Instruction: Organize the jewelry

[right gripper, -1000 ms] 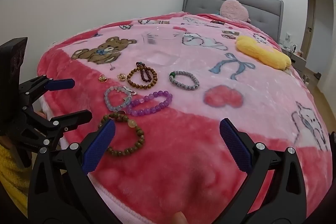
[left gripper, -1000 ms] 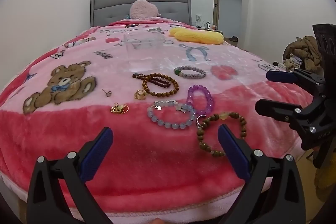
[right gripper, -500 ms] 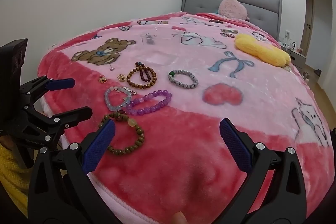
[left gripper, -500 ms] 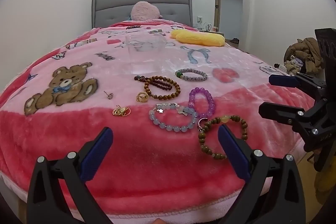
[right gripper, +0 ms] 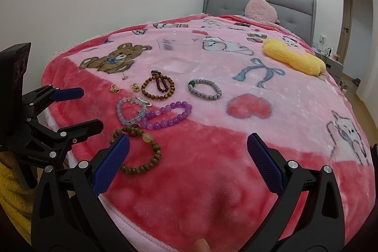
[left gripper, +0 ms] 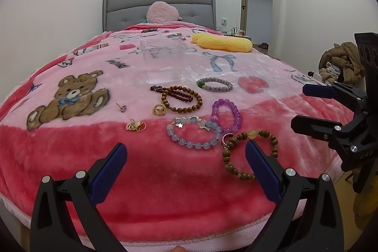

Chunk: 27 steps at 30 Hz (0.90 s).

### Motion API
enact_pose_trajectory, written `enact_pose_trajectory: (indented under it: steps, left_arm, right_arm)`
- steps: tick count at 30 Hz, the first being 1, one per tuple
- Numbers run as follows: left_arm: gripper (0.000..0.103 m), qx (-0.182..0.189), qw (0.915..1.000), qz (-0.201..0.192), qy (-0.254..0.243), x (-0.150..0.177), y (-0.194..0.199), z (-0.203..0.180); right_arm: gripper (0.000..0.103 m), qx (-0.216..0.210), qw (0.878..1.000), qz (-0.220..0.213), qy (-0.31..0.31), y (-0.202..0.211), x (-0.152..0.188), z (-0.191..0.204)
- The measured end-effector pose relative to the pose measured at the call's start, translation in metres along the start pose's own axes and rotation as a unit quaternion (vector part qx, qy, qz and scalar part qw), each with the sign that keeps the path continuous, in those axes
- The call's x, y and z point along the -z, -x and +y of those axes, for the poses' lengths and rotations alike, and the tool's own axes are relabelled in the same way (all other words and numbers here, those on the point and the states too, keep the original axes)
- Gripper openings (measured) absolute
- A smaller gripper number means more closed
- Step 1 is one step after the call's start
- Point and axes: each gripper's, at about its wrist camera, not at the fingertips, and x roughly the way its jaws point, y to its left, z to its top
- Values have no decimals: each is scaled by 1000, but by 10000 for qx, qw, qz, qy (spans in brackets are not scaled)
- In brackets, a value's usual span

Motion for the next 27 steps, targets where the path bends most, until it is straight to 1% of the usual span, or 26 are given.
enact_pose_trajectory:
  steps: [27]
  left_arm:
    - [98,27,10000,-42,12,0,3,1]
  right_arm:
    - [96,61,10000,-30,42,2,-2,2]
